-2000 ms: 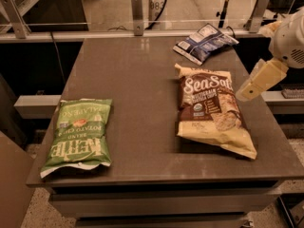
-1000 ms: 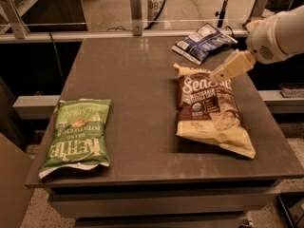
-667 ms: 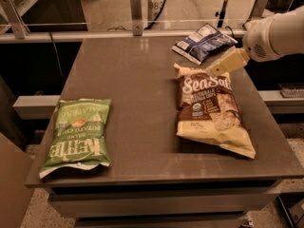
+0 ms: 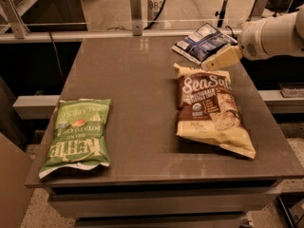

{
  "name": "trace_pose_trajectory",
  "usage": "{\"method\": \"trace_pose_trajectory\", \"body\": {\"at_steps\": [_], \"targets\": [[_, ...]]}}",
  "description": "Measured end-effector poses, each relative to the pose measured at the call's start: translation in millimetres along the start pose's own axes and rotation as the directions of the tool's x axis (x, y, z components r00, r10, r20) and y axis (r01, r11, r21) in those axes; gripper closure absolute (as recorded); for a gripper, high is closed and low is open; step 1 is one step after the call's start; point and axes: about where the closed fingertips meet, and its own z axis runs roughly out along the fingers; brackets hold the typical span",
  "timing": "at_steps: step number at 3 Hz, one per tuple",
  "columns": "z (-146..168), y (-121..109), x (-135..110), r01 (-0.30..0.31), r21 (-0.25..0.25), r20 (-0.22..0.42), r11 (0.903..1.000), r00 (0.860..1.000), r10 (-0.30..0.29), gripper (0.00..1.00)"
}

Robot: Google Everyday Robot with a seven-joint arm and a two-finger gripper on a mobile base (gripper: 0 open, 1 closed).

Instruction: Move blue chip bag near green jalapeno chip bag

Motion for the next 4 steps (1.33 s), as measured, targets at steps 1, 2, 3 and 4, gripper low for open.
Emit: {"method": "trace_pose_trajectory", "body": {"at_steps": [1, 2, 3, 4], "targets": [[11.8, -8.2, -3.2, -0.056, 0.013, 0.030, 0.9984, 0.998, 0.055, 0.00], [23.7, -25.0, -5.7, -0.135, 0.043, 0.080, 0.9900, 0.988, 0.131, 0.00], [36.6, -37.2, -0.9, -0.211, 0.059, 0.112, 0.9757, 0.973, 0.203, 0.00], [55.8, -40.9, 11.5, -0.284, 0.041, 0.114, 0.9578, 0.954, 0.278, 0.00]]}}
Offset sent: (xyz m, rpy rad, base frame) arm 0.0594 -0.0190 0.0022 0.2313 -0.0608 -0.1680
